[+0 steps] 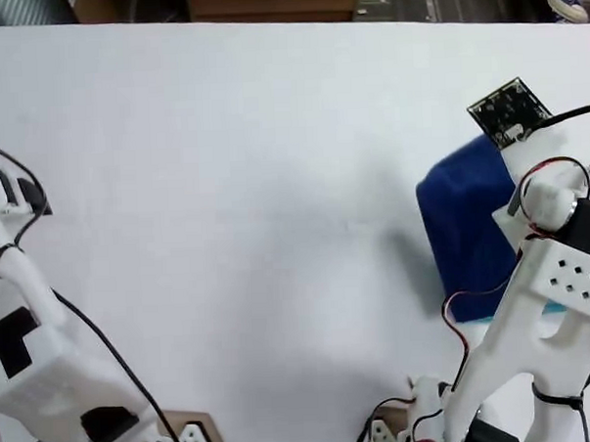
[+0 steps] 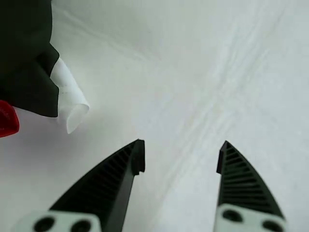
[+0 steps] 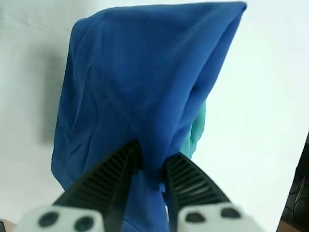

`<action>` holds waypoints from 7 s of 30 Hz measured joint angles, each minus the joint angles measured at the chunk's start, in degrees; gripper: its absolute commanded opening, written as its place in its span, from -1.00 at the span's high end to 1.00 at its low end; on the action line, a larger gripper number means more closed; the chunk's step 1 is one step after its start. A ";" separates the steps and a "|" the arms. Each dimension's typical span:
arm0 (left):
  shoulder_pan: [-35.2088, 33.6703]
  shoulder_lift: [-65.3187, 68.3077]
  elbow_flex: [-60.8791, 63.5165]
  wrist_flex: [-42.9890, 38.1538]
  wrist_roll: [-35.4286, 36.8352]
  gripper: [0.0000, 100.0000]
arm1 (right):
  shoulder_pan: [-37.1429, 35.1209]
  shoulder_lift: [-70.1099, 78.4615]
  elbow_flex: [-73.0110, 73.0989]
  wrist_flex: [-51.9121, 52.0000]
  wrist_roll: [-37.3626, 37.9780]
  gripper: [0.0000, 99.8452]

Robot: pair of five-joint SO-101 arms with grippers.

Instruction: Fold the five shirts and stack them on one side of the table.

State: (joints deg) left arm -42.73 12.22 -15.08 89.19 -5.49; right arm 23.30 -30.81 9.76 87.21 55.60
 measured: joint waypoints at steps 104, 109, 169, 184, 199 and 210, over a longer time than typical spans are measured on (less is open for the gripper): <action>0.00 0.00 6.24 -3.52 -0.09 0.47 | 24.35 42.20 5.27 -39.03 -5.36 0.93; 0.00 0.00 6.24 -3.78 -0.09 0.47 | 24.53 41.05 3.52 -35.60 -5.36 0.76; -27.16 41.85 -38.59 -13.63 -22.24 0.95 | -39.91 -8.70 29.45 -4.40 -24.79 0.52; -15.30 34.37 -75.34 12.22 -7.82 0.96 | -37.19 -9.14 33.49 -11.52 -24.79 0.52; 22.33 -5.98 -41.23 12.31 -6.42 0.96 | -6.15 -9.14 33.49 -17.85 -24.79 0.52; 48.53 -16.62 -9.05 11.43 -6.07 0.87 | 0.35 -9.14 33.49 -14.07 -21.89 0.53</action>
State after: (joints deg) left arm 5.80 -4.40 -24.13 100.62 -11.56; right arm 23.65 -39.96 43.25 73.14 33.71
